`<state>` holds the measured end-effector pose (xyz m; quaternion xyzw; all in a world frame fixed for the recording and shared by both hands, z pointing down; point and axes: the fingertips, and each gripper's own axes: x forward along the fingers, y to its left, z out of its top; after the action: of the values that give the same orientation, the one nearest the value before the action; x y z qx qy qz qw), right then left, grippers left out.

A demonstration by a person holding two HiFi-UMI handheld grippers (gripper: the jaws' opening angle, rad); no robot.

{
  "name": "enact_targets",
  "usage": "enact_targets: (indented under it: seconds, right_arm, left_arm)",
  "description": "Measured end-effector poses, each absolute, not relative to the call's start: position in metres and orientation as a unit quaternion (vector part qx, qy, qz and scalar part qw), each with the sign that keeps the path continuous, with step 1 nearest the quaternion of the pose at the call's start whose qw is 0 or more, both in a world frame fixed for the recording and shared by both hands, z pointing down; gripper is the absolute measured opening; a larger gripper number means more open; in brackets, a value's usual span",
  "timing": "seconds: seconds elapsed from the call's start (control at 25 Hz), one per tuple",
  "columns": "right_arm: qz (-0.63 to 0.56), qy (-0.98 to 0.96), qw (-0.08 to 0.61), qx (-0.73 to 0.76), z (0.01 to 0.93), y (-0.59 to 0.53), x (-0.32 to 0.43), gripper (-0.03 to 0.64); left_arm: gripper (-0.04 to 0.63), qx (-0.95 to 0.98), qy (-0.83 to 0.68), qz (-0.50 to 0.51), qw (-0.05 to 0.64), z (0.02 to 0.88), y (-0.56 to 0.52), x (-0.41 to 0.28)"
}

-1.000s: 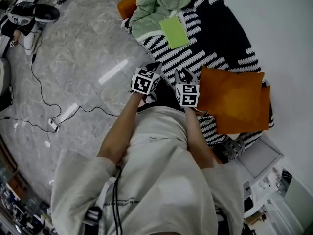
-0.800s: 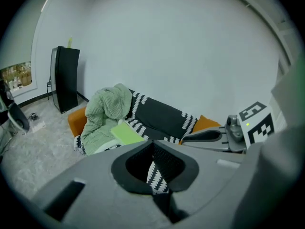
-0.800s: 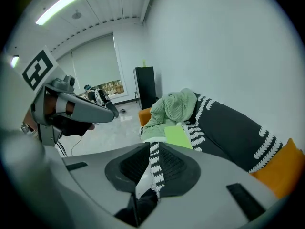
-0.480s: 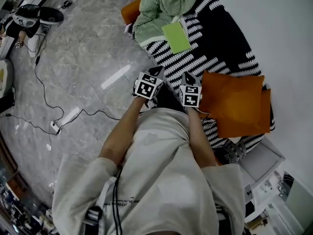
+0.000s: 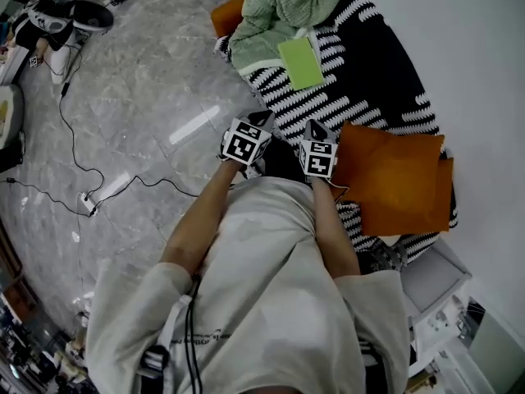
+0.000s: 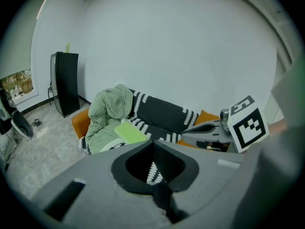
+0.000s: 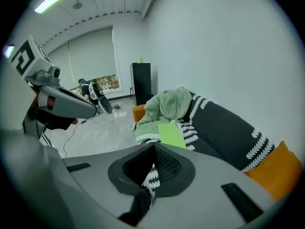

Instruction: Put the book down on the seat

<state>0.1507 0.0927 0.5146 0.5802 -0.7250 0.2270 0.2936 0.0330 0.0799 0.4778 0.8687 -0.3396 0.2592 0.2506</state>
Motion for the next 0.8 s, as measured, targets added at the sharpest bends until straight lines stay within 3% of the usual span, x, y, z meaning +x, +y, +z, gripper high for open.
enact_targets:
  seconds: [0.8]
  right_arm:
    - [0.204, -0.727, 0.287, 0.590, 0.501, 0.091, 0.156, 0.006]
  left_arm:
    - [0.009, 0.883, -0.317, 0.272, 0.213, 0.474, 0.086, 0.044]
